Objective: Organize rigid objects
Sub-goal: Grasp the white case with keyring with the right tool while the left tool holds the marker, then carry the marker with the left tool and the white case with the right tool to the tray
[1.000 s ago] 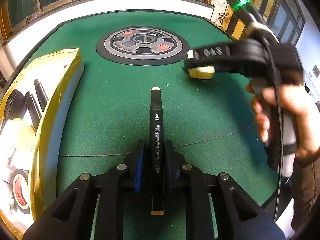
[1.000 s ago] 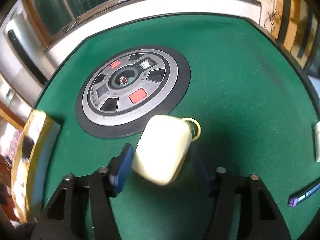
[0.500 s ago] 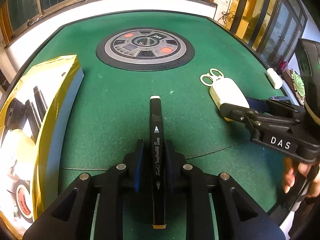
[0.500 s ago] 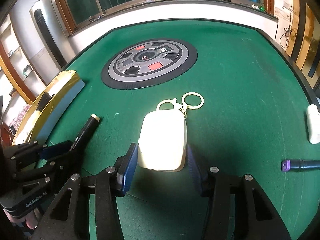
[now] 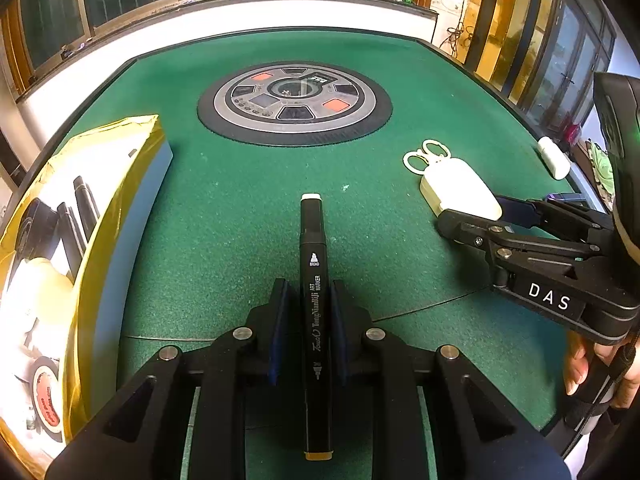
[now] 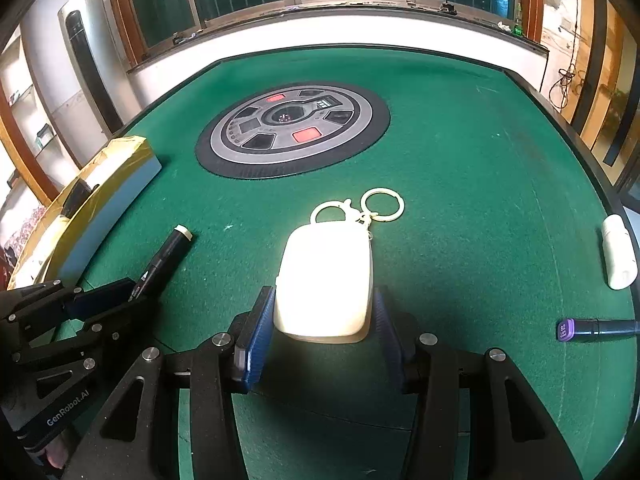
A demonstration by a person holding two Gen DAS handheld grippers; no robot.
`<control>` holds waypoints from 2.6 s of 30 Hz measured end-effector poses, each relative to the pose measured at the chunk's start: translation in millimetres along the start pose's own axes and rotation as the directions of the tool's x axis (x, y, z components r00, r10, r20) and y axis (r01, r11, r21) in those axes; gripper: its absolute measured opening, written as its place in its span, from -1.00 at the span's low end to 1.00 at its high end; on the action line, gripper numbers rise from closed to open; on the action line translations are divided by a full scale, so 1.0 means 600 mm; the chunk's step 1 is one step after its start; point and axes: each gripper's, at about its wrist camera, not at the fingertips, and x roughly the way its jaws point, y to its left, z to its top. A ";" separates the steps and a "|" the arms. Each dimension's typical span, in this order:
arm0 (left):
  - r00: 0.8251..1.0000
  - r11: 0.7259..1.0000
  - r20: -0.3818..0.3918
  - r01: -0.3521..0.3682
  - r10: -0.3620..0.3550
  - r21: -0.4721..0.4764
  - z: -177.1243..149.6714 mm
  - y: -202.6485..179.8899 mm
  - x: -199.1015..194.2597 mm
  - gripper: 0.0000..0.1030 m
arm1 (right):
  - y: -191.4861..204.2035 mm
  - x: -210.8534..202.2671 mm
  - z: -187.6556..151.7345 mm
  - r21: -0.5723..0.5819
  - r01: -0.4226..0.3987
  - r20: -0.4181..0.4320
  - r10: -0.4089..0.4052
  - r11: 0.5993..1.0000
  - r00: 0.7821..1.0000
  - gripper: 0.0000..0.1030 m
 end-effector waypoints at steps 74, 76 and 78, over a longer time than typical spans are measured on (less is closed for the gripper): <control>0.998 0.914 -0.010 0.047 -0.056 -0.404 -0.077 0.269 -0.091 -0.76 | 0.431 0.085 0.107 -0.343 -0.421 -0.180 0.381 0.839 0.907 -0.16; 0.998 0.911 -0.007 0.052 -0.060 -0.408 -0.076 0.270 -0.091 -0.76 | 0.437 0.089 0.107 -0.347 -0.426 -0.189 0.382 0.836 0.904 -0.16; 0.998 0.909 -0.003 0.059 -0.066 -0.413 -0.077 0.272 -0.091 -0.76 | 0.440 0.095 0.110 -0.345 -0.432 -0.198 0.385 0.833 0.901 -0.16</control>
